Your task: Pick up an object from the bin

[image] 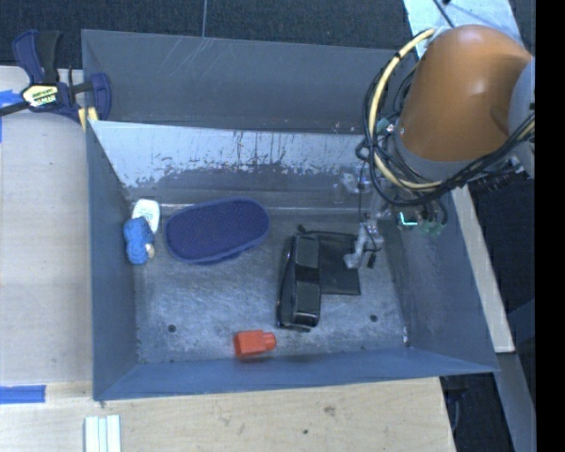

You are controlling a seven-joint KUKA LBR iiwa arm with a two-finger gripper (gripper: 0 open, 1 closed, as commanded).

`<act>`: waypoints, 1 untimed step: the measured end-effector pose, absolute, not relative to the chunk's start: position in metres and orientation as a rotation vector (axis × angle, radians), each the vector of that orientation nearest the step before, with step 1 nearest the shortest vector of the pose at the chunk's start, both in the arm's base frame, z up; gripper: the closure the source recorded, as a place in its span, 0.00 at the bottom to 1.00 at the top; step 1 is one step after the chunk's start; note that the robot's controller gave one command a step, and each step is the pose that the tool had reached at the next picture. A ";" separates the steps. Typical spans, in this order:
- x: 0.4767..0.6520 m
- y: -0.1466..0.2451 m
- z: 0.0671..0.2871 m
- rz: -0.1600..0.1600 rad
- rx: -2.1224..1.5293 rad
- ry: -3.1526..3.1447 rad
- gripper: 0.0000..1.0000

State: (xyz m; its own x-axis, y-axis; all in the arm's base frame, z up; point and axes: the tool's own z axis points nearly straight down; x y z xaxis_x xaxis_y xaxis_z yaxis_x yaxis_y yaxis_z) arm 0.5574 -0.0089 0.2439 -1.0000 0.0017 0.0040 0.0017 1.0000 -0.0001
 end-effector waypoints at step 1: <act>0.589 -0.033 0.092 -0.002 0.552 -3.090 0.00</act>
Offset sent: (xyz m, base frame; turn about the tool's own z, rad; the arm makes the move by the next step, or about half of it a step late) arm 0.0320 -0.0233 -0.1488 -0.3569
